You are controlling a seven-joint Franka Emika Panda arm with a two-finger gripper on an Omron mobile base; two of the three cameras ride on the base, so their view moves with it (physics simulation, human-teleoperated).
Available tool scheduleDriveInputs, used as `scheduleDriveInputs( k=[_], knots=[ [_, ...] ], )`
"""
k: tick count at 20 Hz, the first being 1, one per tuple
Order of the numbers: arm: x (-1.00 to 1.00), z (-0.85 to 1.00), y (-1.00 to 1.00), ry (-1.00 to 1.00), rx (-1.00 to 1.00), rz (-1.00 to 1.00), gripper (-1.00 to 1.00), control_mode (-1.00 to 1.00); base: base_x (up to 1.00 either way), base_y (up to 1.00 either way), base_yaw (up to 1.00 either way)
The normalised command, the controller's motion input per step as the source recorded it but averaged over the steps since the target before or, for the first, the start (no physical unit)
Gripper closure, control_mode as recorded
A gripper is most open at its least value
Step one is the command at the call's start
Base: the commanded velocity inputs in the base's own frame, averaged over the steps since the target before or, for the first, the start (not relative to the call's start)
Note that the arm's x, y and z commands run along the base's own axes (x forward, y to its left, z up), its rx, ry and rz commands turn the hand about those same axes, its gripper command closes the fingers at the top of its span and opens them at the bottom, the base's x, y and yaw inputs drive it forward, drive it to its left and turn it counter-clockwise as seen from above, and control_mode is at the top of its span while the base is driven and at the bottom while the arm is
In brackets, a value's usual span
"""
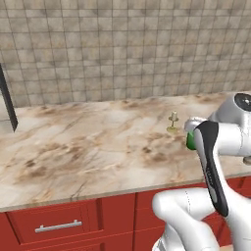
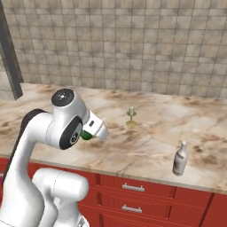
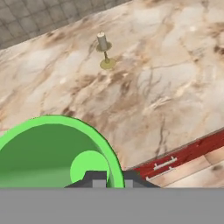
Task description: Open the cabinet directly in front. Then move the liquor and the cup to the dining counter with the candle on it.
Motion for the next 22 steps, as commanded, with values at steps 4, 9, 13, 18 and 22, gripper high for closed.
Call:
scheduleDriveInputs(
  k=[4, 9, 13, 18, 22],
  knots=[
    [1.0, -0.28, -0.17, 0.24, 0.01, 0.0, 1.0, -1.0, 0.0, 0.0, 0.0],
    [0.74, -0.53, 0.01, 0.27, -0.01, 0.0, 1.0, -1.0, 0.0, 0.0, 0.0],
    [0.14, -0.32, 0.0, 0.12, 0.0, 0.01, 1.0, -1.0, 0.0, 0.0, 0.0],
    [0.21, -0.46, 0.0, 0.09, 0.0, 0.0, 1.0, -1.0, 0.0, 0.0, 0.0],
    [0.23, -0.7, -0.01, 0.02, -0.04, 0.0, 1.0, -1.0, 0.0, 0.0, 0.0]
  ],
)
